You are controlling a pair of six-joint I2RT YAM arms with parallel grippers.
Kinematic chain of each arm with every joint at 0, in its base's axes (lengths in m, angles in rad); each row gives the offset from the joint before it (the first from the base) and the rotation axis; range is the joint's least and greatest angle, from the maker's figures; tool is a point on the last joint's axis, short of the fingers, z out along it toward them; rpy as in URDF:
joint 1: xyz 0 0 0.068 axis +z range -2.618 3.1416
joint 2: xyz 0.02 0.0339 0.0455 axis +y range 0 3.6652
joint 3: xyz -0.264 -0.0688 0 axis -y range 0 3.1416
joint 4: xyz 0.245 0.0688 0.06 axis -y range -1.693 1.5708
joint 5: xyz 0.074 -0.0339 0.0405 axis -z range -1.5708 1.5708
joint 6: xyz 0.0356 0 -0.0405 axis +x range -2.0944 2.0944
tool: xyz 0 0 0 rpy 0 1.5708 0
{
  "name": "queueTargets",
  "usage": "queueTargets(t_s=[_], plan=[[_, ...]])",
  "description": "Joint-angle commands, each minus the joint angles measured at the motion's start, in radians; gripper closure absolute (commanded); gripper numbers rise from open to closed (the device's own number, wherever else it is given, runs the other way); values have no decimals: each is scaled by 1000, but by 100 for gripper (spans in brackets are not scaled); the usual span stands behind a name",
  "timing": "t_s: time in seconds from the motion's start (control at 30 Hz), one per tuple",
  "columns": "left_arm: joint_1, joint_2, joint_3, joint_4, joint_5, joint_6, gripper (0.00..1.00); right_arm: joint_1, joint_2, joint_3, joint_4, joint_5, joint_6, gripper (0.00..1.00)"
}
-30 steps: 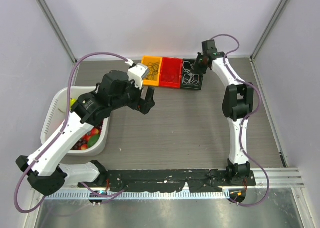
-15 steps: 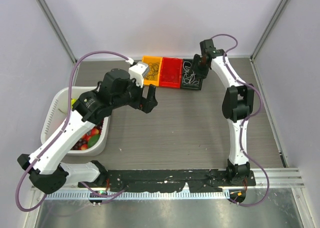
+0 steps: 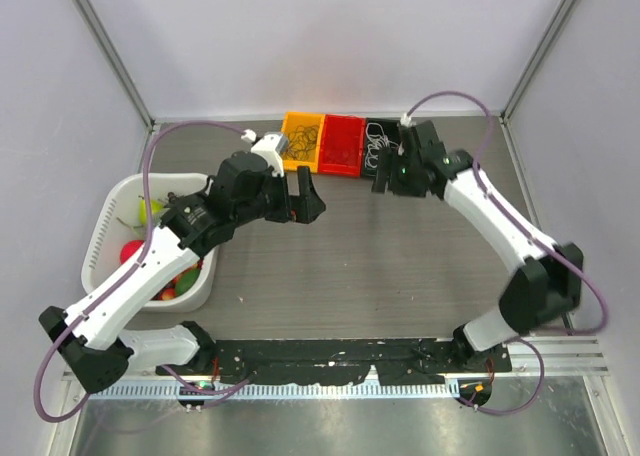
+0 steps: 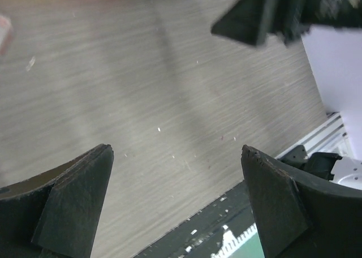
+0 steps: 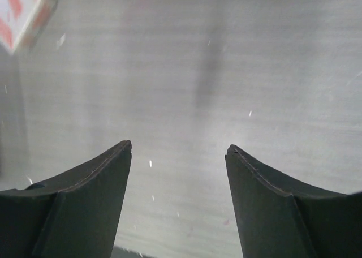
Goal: Untangle the cables
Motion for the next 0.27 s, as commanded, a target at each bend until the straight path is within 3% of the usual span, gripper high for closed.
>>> queueTargets(t_s=[0.0, 0.17, 0.23], plan=[[4, -127, -143, 206, -18, -212, 0, 45, -293, -275, 178, 44, 6, 25], [4, -282, -249, 310, -150, -271, 0, 51, -621, -417, 193, 110, 27, 19], [4, -344, -268, 350, -233, -268, 0, 50, -761, -449, 232, 215, 61, 19]])
